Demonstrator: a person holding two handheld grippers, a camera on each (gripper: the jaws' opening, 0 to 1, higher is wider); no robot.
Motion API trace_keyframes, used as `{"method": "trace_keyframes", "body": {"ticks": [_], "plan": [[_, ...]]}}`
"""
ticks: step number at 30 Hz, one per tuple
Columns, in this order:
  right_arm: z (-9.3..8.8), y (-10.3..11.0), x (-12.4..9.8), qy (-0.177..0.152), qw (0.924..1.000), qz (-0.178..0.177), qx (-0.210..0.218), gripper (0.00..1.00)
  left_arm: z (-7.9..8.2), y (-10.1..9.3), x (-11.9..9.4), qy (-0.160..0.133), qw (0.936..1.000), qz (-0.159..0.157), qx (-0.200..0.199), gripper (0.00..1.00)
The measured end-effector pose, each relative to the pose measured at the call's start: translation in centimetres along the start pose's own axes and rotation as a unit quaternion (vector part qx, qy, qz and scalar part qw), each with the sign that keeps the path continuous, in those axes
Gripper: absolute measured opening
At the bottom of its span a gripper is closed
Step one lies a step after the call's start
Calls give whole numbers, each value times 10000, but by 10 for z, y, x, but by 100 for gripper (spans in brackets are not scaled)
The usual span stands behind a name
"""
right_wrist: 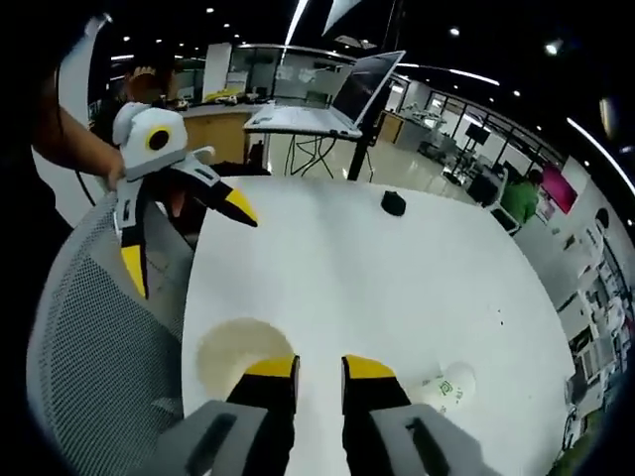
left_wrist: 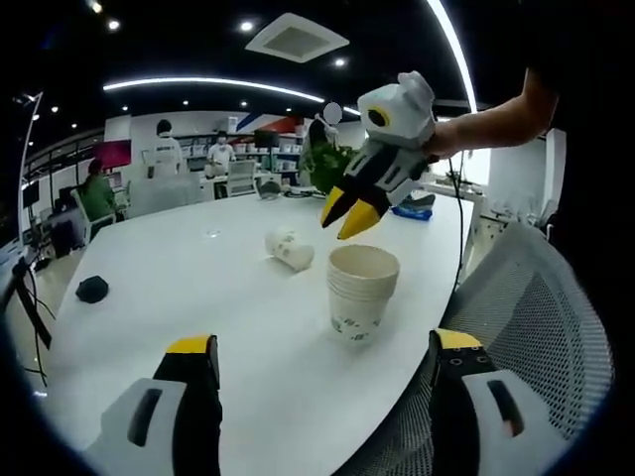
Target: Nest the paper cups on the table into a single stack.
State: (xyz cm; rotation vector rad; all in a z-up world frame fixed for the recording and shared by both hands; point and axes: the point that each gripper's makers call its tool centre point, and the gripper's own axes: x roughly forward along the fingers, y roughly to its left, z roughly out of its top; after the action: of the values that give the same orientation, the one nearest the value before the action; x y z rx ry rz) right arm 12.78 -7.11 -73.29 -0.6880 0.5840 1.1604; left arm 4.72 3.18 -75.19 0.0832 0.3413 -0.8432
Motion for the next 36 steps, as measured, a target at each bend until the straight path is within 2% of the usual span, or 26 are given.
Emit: {"method": "trace_keyframes", "body": {"ticks": [7, 10, 13, 15, 18, 20, 21, 24, 28, 36], "plan": [[-5, -29, -5, -114, 9983, -396, 420, 26, 0, 1, 0, -18, 10000, 28, -14, 87], [-10, -46, -6, -160, 9958, -676, 594, 32, 0, 1, -1, -15, 10000, 37, -19, 87], [-20, -73, -7, -217, 9894, -1103, 917, 40, 1, 2, -1, -36, 10000, 61, -30, 87], [-29, -90, -7, -180, 9854, -1412, 938, 44, 2, 3, -1, -59, 9999, 76, -33, 87], [-43, -110, -6, -33, 9794, -1784, 945, 44, 3, 3, -1, -89, 9999, 93, -44, 87], [-52, -117, -3, -2, 9757, -1882, 1122, 44, 4, 4, -1, -108, 9999, 104, -54, 87], [-59, -124, 0, 3, 9708, -1993, 1338, 45, 4, 4, -2, -111, 9999, 108, -66, 87], [-71, -133, 7, -66, 9599, -2048, 1915, 51, 3, 4, -2, -96, 9999, 101, -71, 87], [-84, -142, 15, -13, 9537, -2103, 2151, 57, 3, 4, -1, -83, 9999, 99, -82, 87], [-93, -148, 22, -48, 9389, -2146, 2689, 59, 3, 5, -1, -91, 9999, 124, -39, 88]]}}
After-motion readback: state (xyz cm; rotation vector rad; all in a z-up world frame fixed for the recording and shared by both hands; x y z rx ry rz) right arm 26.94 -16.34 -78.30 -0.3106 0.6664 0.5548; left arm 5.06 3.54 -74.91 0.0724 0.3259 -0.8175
